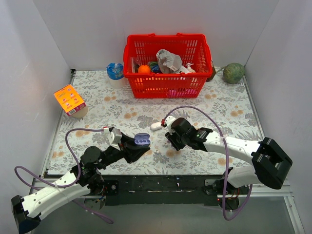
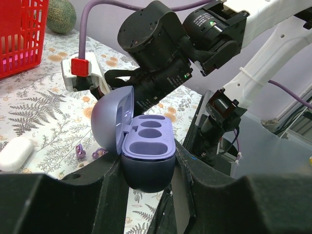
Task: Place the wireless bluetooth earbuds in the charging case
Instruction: Pick up the earbud from the center of the board.
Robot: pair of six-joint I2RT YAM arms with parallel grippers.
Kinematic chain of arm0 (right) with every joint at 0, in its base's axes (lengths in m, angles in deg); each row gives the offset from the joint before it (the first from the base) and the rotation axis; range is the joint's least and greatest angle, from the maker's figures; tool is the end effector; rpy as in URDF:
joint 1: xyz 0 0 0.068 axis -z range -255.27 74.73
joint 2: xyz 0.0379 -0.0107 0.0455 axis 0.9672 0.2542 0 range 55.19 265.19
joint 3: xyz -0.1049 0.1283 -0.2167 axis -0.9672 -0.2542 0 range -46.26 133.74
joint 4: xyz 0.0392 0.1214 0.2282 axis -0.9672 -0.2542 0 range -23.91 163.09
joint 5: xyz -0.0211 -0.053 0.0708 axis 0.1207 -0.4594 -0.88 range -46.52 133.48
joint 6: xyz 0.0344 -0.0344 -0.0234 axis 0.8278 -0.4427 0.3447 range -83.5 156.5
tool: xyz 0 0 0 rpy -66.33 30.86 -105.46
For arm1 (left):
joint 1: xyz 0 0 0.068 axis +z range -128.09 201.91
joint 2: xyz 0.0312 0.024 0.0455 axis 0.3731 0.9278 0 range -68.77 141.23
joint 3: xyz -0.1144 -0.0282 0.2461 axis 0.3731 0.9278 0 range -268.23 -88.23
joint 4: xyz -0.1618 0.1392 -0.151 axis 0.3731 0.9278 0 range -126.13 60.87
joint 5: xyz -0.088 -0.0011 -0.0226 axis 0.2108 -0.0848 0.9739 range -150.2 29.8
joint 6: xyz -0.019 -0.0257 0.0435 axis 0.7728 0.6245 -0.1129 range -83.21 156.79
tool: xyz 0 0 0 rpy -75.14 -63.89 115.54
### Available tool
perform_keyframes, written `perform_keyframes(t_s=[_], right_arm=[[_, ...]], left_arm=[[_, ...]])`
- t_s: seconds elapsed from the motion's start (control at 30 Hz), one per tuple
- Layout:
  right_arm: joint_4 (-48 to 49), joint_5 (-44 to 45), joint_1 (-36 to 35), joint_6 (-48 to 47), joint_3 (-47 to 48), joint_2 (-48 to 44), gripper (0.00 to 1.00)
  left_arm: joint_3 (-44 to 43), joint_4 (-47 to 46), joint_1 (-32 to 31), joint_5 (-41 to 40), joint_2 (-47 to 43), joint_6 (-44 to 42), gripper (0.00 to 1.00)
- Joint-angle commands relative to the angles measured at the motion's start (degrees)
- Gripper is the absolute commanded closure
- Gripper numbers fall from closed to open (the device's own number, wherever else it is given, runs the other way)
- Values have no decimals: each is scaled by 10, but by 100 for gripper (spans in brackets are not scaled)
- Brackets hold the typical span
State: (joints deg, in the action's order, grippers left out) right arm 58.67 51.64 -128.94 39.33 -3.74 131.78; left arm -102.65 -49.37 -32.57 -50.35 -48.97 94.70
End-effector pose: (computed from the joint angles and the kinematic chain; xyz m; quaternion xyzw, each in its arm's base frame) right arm 0.1627 0.2127 0.2009 -0.3776 0.8532 0.1087 0.3429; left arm 0.0701 -0.1087 0.2546 0.0451 0.6562 -0.6555 0.3711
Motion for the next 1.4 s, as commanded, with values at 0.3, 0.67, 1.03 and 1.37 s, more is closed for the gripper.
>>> perform_keyframes(t_s=[0.3,0.67,1.03,1.37], right_arm=[[35,-18,5,-3,22,29,62],[38,-19,8,0,21,44,68],[39,-27,9,1,18,57,73],[32,-18,10,7,12,55,91]], left_arm=[[-16,-3,2,-1,11,5,100],[-17,-2,2,0,14,9,100],[-14,-4,2,3,13,13,100],[-13,-7,2,4,15,14,100]])
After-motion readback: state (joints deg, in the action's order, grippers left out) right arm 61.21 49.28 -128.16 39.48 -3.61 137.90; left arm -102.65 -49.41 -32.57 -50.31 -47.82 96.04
